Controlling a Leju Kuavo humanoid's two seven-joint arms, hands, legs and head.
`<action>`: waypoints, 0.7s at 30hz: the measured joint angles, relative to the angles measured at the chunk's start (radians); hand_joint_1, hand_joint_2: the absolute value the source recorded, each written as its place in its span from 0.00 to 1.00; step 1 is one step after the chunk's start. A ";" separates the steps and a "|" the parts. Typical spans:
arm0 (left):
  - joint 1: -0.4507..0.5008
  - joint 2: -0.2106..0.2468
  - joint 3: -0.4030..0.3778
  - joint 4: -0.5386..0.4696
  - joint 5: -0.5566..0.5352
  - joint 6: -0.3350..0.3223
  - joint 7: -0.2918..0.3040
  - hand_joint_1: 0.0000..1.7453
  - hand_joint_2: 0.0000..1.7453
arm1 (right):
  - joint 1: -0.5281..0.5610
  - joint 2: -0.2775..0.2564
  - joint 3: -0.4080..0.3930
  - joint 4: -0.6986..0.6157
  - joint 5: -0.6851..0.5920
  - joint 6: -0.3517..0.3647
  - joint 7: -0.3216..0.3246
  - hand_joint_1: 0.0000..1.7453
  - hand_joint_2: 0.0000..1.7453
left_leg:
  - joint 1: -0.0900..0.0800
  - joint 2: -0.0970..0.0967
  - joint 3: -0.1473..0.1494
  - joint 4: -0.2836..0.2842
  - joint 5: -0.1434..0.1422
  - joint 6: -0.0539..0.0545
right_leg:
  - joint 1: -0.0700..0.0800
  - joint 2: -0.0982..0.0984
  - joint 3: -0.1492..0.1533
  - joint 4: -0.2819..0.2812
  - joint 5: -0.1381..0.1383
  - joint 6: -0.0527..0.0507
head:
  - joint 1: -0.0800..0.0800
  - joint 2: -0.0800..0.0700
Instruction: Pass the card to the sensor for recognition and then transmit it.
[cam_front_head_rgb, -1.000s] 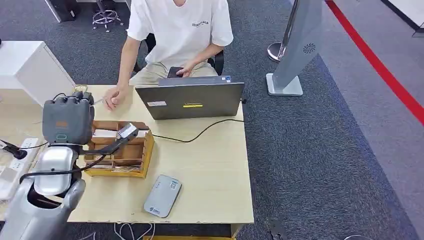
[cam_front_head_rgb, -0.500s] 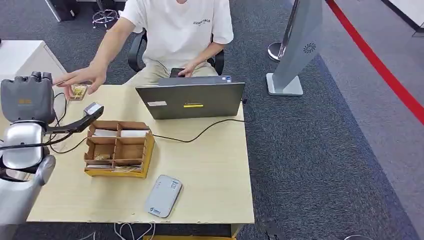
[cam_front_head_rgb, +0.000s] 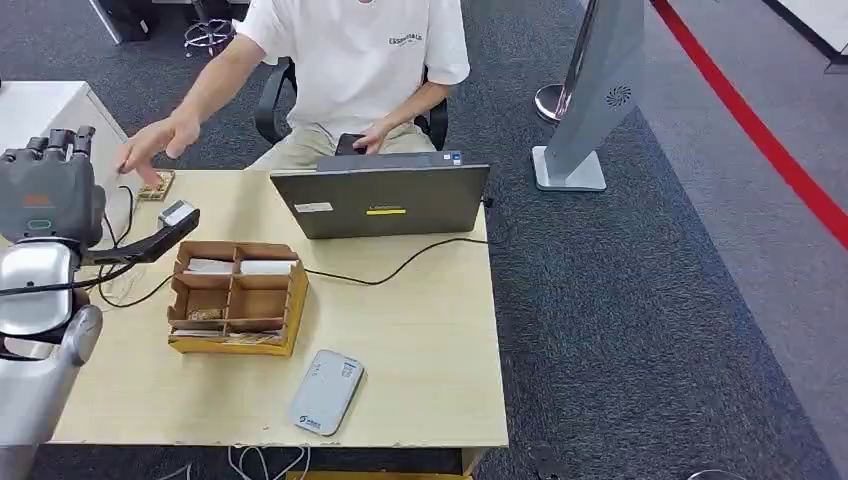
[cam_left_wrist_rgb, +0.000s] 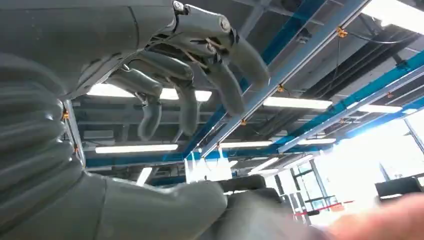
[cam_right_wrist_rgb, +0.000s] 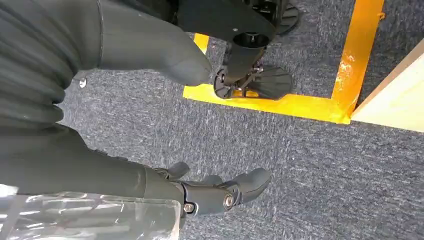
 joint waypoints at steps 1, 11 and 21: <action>0.008 -0.008 0.008 -0.010 0.000 0.001 -0.014 0.00 1.00 | 0.001 0.000 0.000 0.000 0.000 -0.002 0.000 0.00 1.00 | 0.000 0.000 0.000 0.000 0.000 0.000 | 0.000 0.000 0.000 0.000 0.000 0.000 | 0.000 0.000; 0.244 -0.202 0.086 -0.321 0.000 0.003 -0.162 0.00 1.00 | 0.027 0.000 -0.026 0.000 -0.002 -0.035 -0.011 0.00 1.00 | -0.002 0.002 0.000 0.000 -0.003 0.002 | -0.001 0.002 0.000 -0.002 0.000 0.002 | 0.002 0.000; 0.356 -0.243 0.081 -0.471 0.000 0.006 -0.149 0.00 1.00 | 0.046 0.000 -0.047 0.000 -0.002 -0.042 -0.016 0.00 1.00 | -0.001 0.002 -0.001 0.000 -0.002 0.001 | -0.001 0.002 -0.001 -0.002 0.000 0.002 | 0.001 0.000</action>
